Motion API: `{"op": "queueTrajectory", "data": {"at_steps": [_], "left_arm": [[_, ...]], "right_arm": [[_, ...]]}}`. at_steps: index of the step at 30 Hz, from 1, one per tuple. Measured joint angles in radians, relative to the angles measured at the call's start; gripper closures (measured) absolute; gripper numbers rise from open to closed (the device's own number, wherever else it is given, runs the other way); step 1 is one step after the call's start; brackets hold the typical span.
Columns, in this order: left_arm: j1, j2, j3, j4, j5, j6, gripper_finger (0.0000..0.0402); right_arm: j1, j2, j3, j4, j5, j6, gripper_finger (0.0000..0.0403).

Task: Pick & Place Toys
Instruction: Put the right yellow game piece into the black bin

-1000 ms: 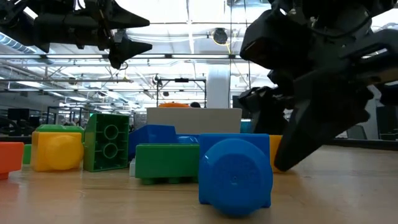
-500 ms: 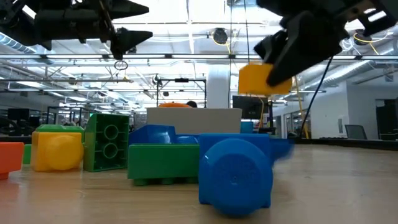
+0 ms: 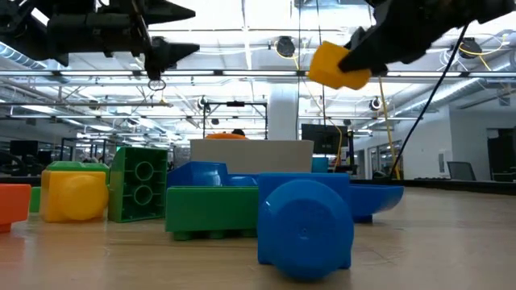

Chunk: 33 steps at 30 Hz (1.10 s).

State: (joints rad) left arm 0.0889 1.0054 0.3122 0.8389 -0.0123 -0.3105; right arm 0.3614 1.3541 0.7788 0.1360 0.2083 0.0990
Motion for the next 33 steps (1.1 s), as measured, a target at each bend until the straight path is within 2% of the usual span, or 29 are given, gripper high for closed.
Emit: {"op": "queueTrajectory", "data": {"at_steps": [3,7,9,11,14,18,21,26,33], "left_arm": [[-0.007,0.045,0.008,0.039,-0.023,-0.022,0.0069],[-0.024,0.135,0.064,0.042,-0.011,0.105,0.0069],[-0.055,0.195,0.109,0.043,0.017,0.228,0.0069],[-0.094,0.261,0.155,0.029,0.015,0.378,0.0069],[-0.155,0.370,0.248,-0.014,-0.028,0.602,0.0069],[-0.228,0.495,0.404,-0.146,-0.073,0.863,0.0069],[-0.270,0.570,0.529,-0.266,-0.161,1.001,0.0069],[-0.312,0.672,0.695,-0.429,-0.303,1.116,0.0069],[-0.334,0.754,0.772,-0.441,-0.379,1.219,0.0070]], "right_arm": [[-0.022,0.004,0.000,0.034,-0.003,-0.038,0.0308],[-0.066,0.005,0.000,0.042,-0.004,-0.071,0.0308],[-0.098,0.005,0.000,0.049,-0.046,-0.077,0.0308],[-0.132,0.006,0.000,0.078,-0.136,-0.072,0.0307],[-0.180,0.006,0.000,0.116,-0.271,-0.060,0.0307],[-0.227,-0.005,0.000,0.103,-0.363,-0.059,0.0307],[-0.255,-0.027,0.000,0.093,-0.404,-0.058,0.0307],[-0.267,-0.053,-0.002,0.067,-0.424,-0.063,0.0307],[-0.268,-0.056,-0.003,0.062,-0.429,-0.075,0.0307]]}}
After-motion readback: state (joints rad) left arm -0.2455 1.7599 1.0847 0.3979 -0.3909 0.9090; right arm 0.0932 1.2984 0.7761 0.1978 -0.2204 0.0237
